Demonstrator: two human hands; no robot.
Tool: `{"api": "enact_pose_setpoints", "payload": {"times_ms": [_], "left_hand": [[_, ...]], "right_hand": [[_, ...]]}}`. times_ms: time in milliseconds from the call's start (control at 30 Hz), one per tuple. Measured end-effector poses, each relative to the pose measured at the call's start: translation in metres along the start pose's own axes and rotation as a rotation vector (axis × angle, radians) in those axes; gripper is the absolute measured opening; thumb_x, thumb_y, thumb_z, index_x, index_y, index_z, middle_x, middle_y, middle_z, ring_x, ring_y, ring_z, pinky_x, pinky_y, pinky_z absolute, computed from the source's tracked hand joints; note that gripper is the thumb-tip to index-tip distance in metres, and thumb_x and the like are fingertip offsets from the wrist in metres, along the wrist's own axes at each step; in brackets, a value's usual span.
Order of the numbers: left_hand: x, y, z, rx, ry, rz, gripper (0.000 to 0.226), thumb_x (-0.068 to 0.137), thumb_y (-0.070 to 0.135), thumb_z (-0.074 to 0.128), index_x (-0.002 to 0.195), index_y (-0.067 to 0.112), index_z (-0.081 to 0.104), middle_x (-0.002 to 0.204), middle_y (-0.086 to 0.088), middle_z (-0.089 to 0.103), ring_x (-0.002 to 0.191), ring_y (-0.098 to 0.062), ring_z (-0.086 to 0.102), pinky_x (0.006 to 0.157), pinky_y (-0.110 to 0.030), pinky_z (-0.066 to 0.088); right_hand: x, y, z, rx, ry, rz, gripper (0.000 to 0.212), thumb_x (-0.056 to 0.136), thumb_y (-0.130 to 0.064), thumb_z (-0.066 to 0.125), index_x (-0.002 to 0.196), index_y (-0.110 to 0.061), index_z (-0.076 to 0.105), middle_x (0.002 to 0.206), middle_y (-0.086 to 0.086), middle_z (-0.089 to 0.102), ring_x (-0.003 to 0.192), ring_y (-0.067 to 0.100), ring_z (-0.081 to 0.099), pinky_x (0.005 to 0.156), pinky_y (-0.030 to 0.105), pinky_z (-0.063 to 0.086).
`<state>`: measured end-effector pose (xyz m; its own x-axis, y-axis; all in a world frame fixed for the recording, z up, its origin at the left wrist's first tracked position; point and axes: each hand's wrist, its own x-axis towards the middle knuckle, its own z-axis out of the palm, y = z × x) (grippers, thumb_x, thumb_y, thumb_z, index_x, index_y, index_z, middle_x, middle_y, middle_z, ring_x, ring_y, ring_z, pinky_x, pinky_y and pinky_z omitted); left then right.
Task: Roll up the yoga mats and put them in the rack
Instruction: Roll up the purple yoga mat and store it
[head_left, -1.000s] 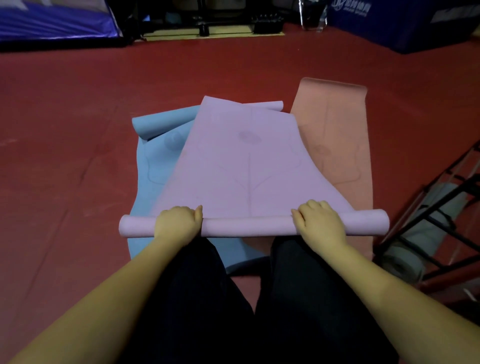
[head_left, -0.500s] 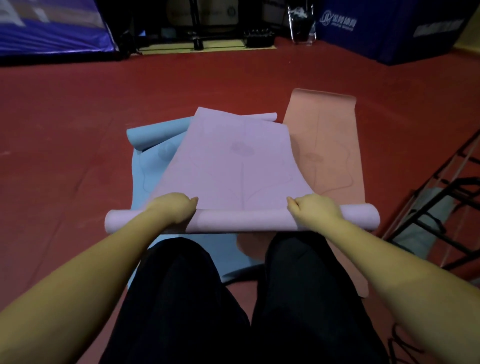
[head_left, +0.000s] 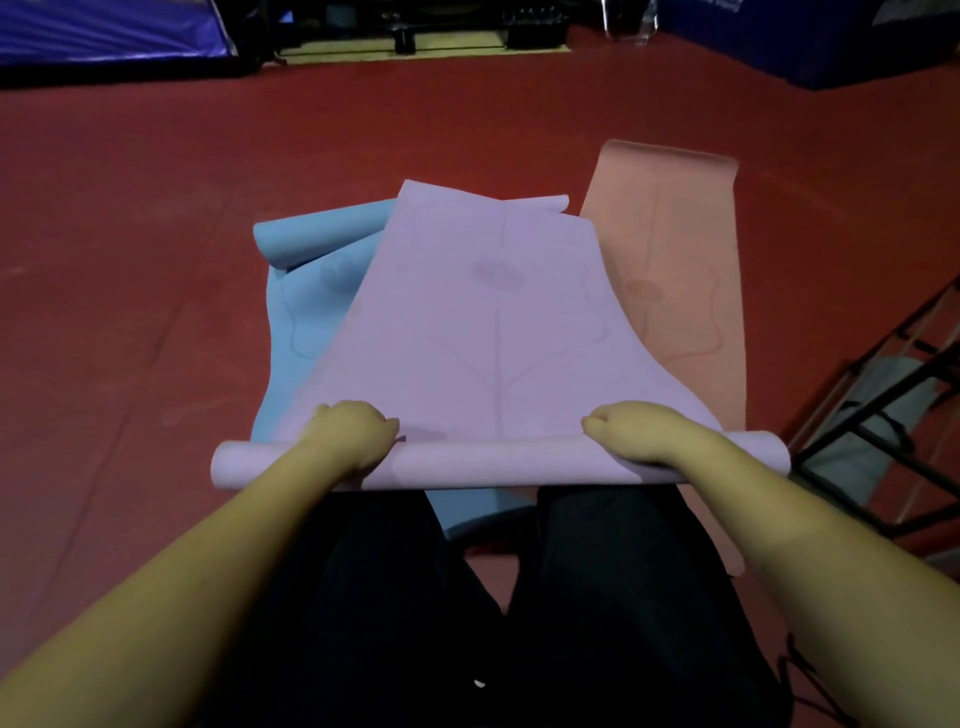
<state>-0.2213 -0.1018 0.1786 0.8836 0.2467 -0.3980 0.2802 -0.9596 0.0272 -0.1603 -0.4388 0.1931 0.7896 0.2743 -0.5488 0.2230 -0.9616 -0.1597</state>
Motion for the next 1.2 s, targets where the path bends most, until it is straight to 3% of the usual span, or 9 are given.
{"api": "enact_pose_setpoints", "payload": {"times_ms": [167, 300, 467, 567, 667, 867, 1000, 1100, 1200], "left_hand": [[0.01, -0.005, 0.001, -0.049, -0.031, 0.016, 0.042, 0.096, 0.049, 0.044, 0.091, 0.012, 0.065, 0.111, -0.016, 0.065, 0.09, -0.03, 0.051, 0.081, -0.035, 0.043], [0.015, -0.003, -0.002, -0.067, -0.083, 0.01, 0.044, 0.097, 0.046, 0.047, 0.105, 0.007, 0.067, 0.119, -0.017, 0.064, 0.102, -0.033, 0.055, 0.084, -0.035, 0.041], [0.022, 0.004, -0.007, -0.061, -0.182, 0.023, 0.033, 0.094, 0.042, 0.052, 0.106, 0.013, 0.064, 0.124, -0.014, 0.063, 0.096, -0.027, 0.05, 0.085, -0.032, 0.039], [0.028, 0.006, -0.007, -0.036, -0.214, 0.05, 0.022, 0.09, 0.04, 0.054, 0.091, 0.02, 0.062, 0.123, -0.012, 0.065, 0.096, -0.025, 0.052, 0.088, -0.032, 0.041], [0.029, 0.007, -0.008, -0.09, -0.176, 0.031, 0.034, 0.093, 0.044, 0.051, 0.102, 0.015, 0.067, 0.121, -0.014, 0.065, 0.099, -0.028, 0.054, 0.087, -0.034, 0.041], [-0.005, 0.004, -0.002, -0.093, 0.282, 0.044, 0.055, 0.103, 0.046, 0.032, 0.085, 0.009, 0.067, 0.095, -0.013, 0.067, 0.09, -0.034, 0.059, 0.078, -0.037, 0.045], [-0.023, -0.007, 0.031, -0.055, 0.469, 0.153, 0.063, 0.095, 0.051, 0.031, 0.063, 0.01, 0.066, 0.066, -0.011, 0.059, 0.068, -0.036, 0.058, 0.063, -0.038, 0.042], [-0.021, -0.012, 0.038, 0.009, 0.439, 0.194, 0.061, 0.093, 0.051, 0.027, 0.065, 0.012, 0.064, 0.065, -0.009, 0.06, 0.068, -0.035, 0.058, 0.065, -0.039, 0.042], [-0.013, -0.007, 0.02, 0.102, 0.369, 0.176, 0.07, 0.096, 0.053, 0.013, 0.084, 0.015, 0.071, 0.083, -0.009, 0.069, 0.084, -0.034, 0.062, 0.07, -0.039, 0.037]], "right_hand": [[0.0, -0.003, 0.014, 0.022, 0.199, -0.028, 0.04, 0.101, -0.04, 0.032, 0.11, -0.021, 0.066, 0.11, 0.002, 0.052, 0.119, 0.022, 0.045, 0.095, 0.038, 0.042], [-0.02, -0.011, 0.039, 0.022, 0.699, -0.012, 0.032, 0.097, -0.035, 0.051, 0.082, -0.011, 0.066, 0.086, 0.007, 0.06, 0.094, 0.03, 0.055, 0.07, 0.038, 0.045], [-0.034, -0.005, 0.067, -0.09, 0.836, -0.095, 0.043, 0.091, -0.049, 0.04, 0.08, -0.013, 0.06, 0.075, 0.004, 0.057, 0.075, 0.029, 0.053, 0.067, 0.038, 0.043], [-0.032, -0.009, 0.067, -0.128, 0.84, -0.053, 0.042, 0.091, -0.047, 0.039, 0.074, -0.013, 0.058, 0.069, 0.005, 0.057, 0.069, 0.031, 0.055, 0.065, 0.038, 0.042], [-0.021, -0.012, 0.051, -0.139, 0.789, -0.004, 0.042, 0.093, -0.041, 0.037, 0.064, -0.015, 0.052, 0.062, 0.006, 0.057, 0.062, 0.032, 0.057, 0.057, 0.037, 0.039], [-0.002, -0.014, 0.027, -0.151, 0.569, 0.066, 0.045, 0.102, -0.041, 0.031, 0.095, -0.016, 0.068, 0.102, 0.007, 0.07, 0.094, 0.03, 0.063, 0.072, 0.034, 0.038], [0.008, -0.018, 0.009, -0.095, 0.376, 0.09, 0.053, 0.102, -0.042, 0.025, 0.114, -0.016, 0.069, 0.121, 0.013, 0.066, 0.108, 0.031, 0.06, 0.088, 0.034, 0.044], [0.012, -0.019, -0.001, -0.091, 0.255, 0.093, 0.055, 0.101, -0.041, 0.023, 0.123, -0.015, 0.065, 0.13, 0.014, 0.061, 0.115, 0.031, 0.057, 0.095, 0.037, 0.043], [0.013, -0.022, -0.006, -0.074, 0.192, 0.1, 0.056, 0.101, -0.041, 0.023, 0.126, -0.01, 0.062, 0.135, 0.017, 0.058, 0.118, 0.031, 0.055, 0.099, 0.038, 0.042]]}}
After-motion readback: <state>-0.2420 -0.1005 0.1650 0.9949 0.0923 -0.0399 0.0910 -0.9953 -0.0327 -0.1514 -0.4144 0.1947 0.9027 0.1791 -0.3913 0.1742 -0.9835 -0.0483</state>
